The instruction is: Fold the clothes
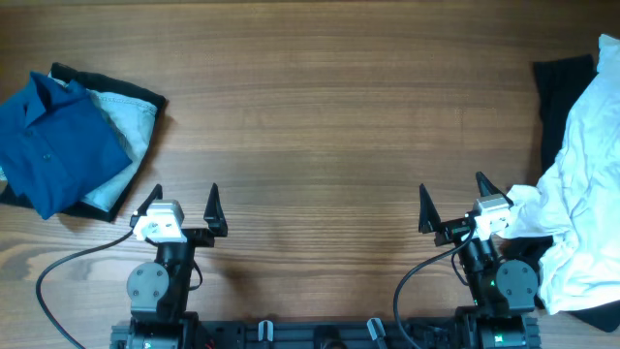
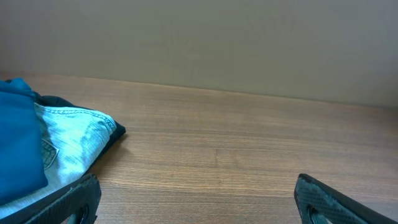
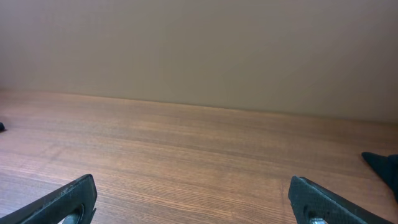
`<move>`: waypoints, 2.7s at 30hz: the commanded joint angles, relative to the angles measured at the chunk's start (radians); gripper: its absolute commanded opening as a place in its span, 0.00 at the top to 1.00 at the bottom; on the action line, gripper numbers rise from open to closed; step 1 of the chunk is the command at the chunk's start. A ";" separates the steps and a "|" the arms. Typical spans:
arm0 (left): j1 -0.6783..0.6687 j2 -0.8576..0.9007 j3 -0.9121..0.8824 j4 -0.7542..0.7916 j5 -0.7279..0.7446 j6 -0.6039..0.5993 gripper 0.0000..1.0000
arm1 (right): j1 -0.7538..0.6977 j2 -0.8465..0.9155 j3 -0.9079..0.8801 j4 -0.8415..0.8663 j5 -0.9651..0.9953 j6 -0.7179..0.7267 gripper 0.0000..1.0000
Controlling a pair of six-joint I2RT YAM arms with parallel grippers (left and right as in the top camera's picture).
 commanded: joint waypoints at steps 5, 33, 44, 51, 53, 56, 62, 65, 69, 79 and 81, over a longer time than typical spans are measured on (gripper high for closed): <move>-0.006 -0.005 -0.003 -0.003 0.016 -0.013 0.00 | -0.002 -0.008 -0.001 0.004 0.016 -0.012 0.00; -0.006 -0.005 -0.003 -0.003 0.016 -0.013 0.00 | -0.002 -0.008 -0.001 0.004 0.016 -0.012 0.00; -0.006 -0.005 -0.003 -0.003 0.016 -0.013 0.00 | -0.002 -0.008 -0.001 0.003 0.016 0.085 0.00; -0.006 -0.005 0.003 -0.008 0.045 -0.155 0.00 | -0.002 0.081 0.064 -0.077 0.080 0.171 0.00; -0.006 -0.005 0.023 -0.030 0.050 -0.190 0.00 | -0.002 0.128 0.110 -0.115 0.127 0.174 0.00; -0.006 0.017 0.097 -0.115 0.050 -0.198 0.00 | -0.002 0.272 0.244 -0.204 0.181 0.174 0.00; -0.006 0.272 0.330 -0.298 0.050 -0.198 0.00 | -0.003 0.696 0.551 -0.426 0.204 0.171 0.00; -0.006 0.480 0.469 -0.370 0.051 -0.198 0.00 | -0.003 0.939 0.716 -0.551 0.132 0.171 0.00; -0.006 0.632 0.526 -0.383 0.101 -0.198 0.00 | -0.005 1.078 0.750 -0.549 0.267 0.257 0.00; -0.006 0.718 0.526 -0.391 0.110 -0.198 0.00 | -0.226 1.518 0.739 -0.552 0.510 0.615 0.01; -0.006 0.718 0.526 -0.391 0.110 -0.198 0.00 | -0.258 1.584 0.739 -0.533 0.511 0.612 0.04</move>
